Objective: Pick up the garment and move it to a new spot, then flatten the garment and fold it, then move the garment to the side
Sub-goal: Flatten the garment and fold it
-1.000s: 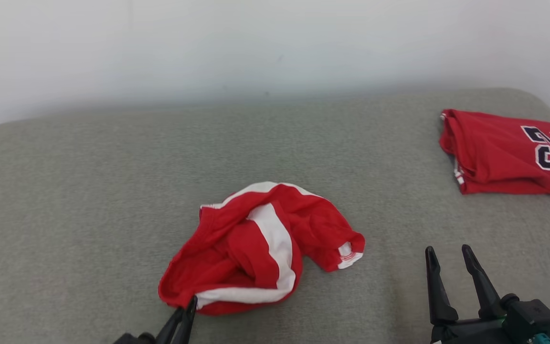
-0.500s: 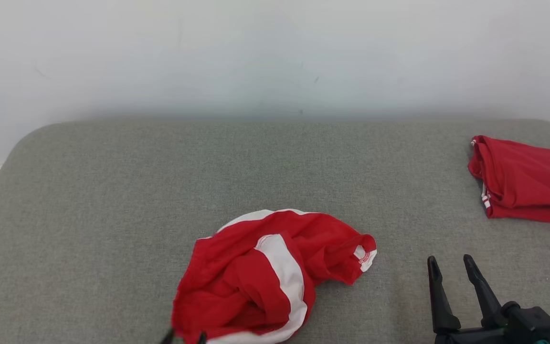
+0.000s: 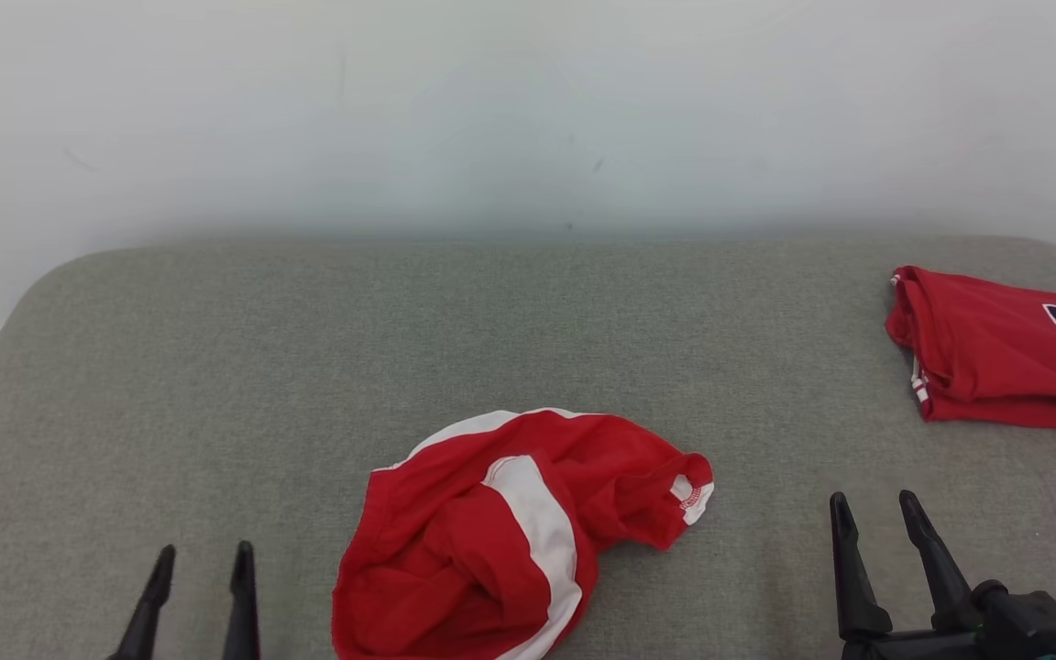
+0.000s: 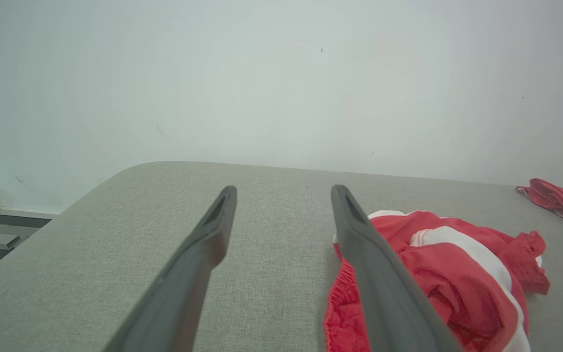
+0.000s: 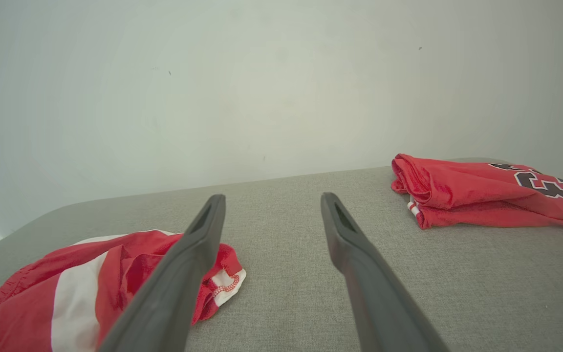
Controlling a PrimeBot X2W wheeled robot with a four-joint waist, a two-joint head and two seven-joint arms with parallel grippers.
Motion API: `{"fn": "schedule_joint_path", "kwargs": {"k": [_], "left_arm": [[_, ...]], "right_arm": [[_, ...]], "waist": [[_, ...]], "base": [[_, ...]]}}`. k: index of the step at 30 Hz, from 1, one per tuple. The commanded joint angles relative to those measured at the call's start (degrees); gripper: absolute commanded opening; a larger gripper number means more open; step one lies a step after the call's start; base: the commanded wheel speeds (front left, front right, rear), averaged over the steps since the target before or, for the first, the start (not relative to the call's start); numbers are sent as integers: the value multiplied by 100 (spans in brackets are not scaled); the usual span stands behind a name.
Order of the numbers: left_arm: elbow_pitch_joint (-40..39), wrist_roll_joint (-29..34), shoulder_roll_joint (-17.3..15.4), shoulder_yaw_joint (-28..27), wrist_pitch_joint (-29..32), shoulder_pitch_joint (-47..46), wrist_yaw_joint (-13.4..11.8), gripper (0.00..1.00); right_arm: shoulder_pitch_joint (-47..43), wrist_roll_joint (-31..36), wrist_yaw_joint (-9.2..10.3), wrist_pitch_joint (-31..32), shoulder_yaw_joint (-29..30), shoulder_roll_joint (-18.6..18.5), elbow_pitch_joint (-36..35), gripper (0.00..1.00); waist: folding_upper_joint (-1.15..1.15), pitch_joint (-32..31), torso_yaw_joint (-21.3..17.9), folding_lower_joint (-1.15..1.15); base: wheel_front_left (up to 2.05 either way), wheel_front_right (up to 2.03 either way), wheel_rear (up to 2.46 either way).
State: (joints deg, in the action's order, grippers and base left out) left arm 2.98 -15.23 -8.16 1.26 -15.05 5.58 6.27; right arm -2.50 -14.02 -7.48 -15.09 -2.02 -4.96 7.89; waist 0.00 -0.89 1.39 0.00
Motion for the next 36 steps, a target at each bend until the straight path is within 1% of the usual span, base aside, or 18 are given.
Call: {"fn": "schedule_joint_path", "kwargs": {"k": [1, 3, 6, 12, 16, 21, 25, 28, 34, 36], "left_arm": [[-66, 73, 21, -141, -17, 105, -27, 100], [-82, 73, 25, -311, -17, 158, -22, 100], [-10, 185, -15, -399, -17, 215, -1, 100], [109, 293, -28, -366, -18, 214, 12, 100], [177, 329, -22, -319, -18, 127, 40, 100], [271, 323, -45, -255, -18, -11, 67, 100], [353, 298, -22, -198, -18, -144, 69, 100], [413, 276, 21, -135, -17, -262, 77, 100], [521, 279, 124, 36, -17, -511, 105, 100], [530, 301, 197, 153, -17, -601, 114, 100]], "right_arm": [[-46, -1, 0, -7, 7, 4, -9, 100], [-67, -21, 0, -7, 18, 6, 1, 100], [-105, -37, 0, -7, 57, 7, 23, 100], [-135, -50, 0, -7, 79, 18, 59, 100], [-16, -39, 0, -7, -82, -67, 138, 100], [464, -50, 0, 60, -618, -283, 427, 100], [1072, -114, 0, 372, -1142, -410, 763, 100], [1619, -187, 0, 647, -1528, -436, 1033, 100], [2489, -336, 0, 1163, -2165, -403, 1825, 100], [2829, -416, 0, 1372, -2356, -436, 2260, 100]], "waist": [[0, -11, -64, 0], [0, -7, -112, 0], [0, 1, -161, 0], [0, 17, -173, 0], [0, 33, -84, 0], [0, 62, 119, 0], [0, 140, 338, 0], [0, 239, 522, 0], [0, 386, 918, 0], [0, 454, 1122, 0]], "base": [[0, 0, 0], [0, 0, 0], [0, 0, 0], [0, 0, 0], [0, 0, 0], [0, 0, 0], [0, 0, 0], [0, 0, 0], [0, 0, 0], [0, 0, 0]]}}
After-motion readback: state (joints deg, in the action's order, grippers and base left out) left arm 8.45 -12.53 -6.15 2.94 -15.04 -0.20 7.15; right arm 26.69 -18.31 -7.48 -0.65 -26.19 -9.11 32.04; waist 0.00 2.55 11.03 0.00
